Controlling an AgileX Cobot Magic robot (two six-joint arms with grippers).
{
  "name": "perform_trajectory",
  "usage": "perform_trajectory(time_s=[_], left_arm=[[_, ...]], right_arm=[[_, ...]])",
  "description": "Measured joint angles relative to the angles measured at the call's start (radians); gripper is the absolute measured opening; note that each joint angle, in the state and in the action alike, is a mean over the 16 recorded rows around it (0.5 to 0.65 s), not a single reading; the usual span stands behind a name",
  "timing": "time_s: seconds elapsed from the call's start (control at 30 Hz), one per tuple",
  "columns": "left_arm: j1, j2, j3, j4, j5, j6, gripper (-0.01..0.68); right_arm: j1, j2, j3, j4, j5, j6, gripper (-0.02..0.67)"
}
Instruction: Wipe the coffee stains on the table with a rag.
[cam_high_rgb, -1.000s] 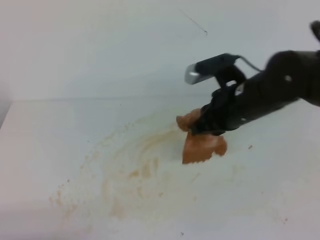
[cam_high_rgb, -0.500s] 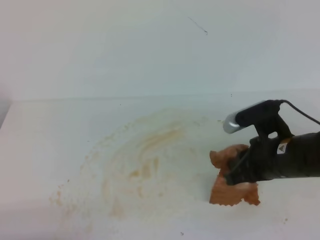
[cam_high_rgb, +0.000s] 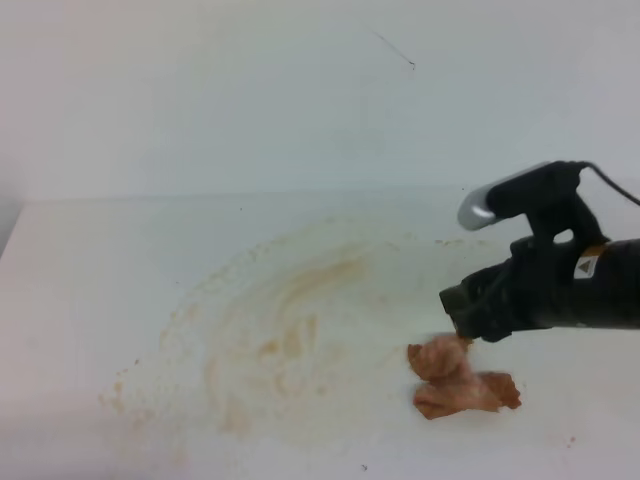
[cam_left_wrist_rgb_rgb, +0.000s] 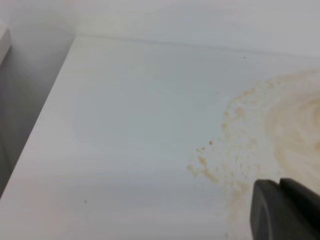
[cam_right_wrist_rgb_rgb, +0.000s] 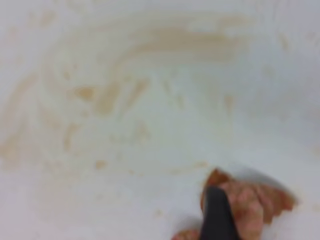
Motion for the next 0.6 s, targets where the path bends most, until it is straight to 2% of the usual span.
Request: perform_trajectory(time_s=[0.1, 0.43, 0.6], left_arm=[[0.000, 0.000, 0.000, 0.000, 0.000, 0.000, -0.002], [0.000, 0.000, 0.000, 0.000, 0.000, 0.000, -0.002], [0.000, 0.000, 0.000, 0.000, 0.000, 0.000, -0.002]], right_arm=[[0.000, -0.070, -0.009, -0.002, 0.014, -0.002, 0.386], [0.000, -0.261, -0.023, -0.006, 0.042, -0.004, 0.247], [0.000, -0.279, -0.016, -0.007, 0.043, -0.004, 0.221]])
